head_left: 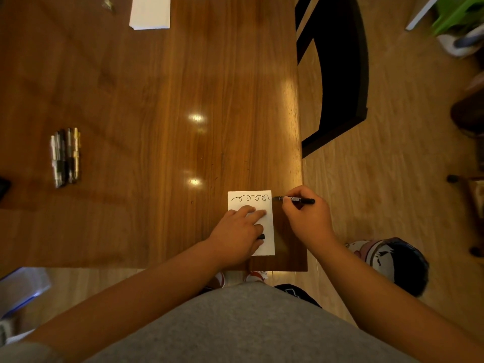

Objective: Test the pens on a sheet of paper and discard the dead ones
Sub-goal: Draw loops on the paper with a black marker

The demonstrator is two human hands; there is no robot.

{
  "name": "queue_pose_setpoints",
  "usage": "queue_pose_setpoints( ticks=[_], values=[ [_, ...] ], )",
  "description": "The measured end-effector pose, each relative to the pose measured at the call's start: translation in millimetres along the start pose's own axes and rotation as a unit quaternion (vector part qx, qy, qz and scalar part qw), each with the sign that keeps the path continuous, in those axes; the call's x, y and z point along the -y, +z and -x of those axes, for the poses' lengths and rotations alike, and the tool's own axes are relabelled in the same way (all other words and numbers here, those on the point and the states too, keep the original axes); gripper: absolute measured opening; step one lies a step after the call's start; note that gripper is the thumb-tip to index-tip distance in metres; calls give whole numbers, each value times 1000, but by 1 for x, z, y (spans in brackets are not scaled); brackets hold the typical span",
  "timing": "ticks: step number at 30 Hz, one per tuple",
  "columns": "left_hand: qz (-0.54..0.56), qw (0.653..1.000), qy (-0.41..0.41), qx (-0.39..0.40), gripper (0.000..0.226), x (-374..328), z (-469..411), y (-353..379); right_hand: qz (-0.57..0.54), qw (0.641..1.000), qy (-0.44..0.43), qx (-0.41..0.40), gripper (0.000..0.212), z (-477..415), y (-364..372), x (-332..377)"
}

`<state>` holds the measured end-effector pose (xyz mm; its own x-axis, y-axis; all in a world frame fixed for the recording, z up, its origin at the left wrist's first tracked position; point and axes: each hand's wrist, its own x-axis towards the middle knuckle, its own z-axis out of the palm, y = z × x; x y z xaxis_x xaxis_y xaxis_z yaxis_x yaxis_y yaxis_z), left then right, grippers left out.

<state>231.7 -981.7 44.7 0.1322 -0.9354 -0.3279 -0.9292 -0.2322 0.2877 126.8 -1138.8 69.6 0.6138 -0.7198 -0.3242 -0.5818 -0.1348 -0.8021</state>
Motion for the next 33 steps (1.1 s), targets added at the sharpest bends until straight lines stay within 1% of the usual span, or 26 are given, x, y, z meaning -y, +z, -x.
queue_pose_setpoints(
  ticks=[3,6,9,12,20,26,29,33],
  values=[
    [18,1000,-1,16,41,1,0,-5,-30,999,28,-27,8,3,-10,6],
    [108,993,-38,-7,37,-1,3,-13,-89,992,87,-26,8,7,-24,15],
    [214,971,-101,-19,29,-5,9,-25,-163,980,112,13,11,17,-38,28],
    [261,959,-114,-9,24,-7,15,-36,-198,972,119,45,16,27,-46,40],
    [288,951,-104,-38,21,-16,24,-57,-202,973,97,53,20,35,-49,59],
    [285,952,-98,-59,21,-23,29,-66,-194,972,83,106,17,40,-46,63],
    [302,945,-101,-78,21,-26,31,-71,-210,966,81,130,15,43,-41,63],
    [336,931,-105,-97,19,-27,31,-79,-253,953,96,139,16,42,-34,63]
  ],
)
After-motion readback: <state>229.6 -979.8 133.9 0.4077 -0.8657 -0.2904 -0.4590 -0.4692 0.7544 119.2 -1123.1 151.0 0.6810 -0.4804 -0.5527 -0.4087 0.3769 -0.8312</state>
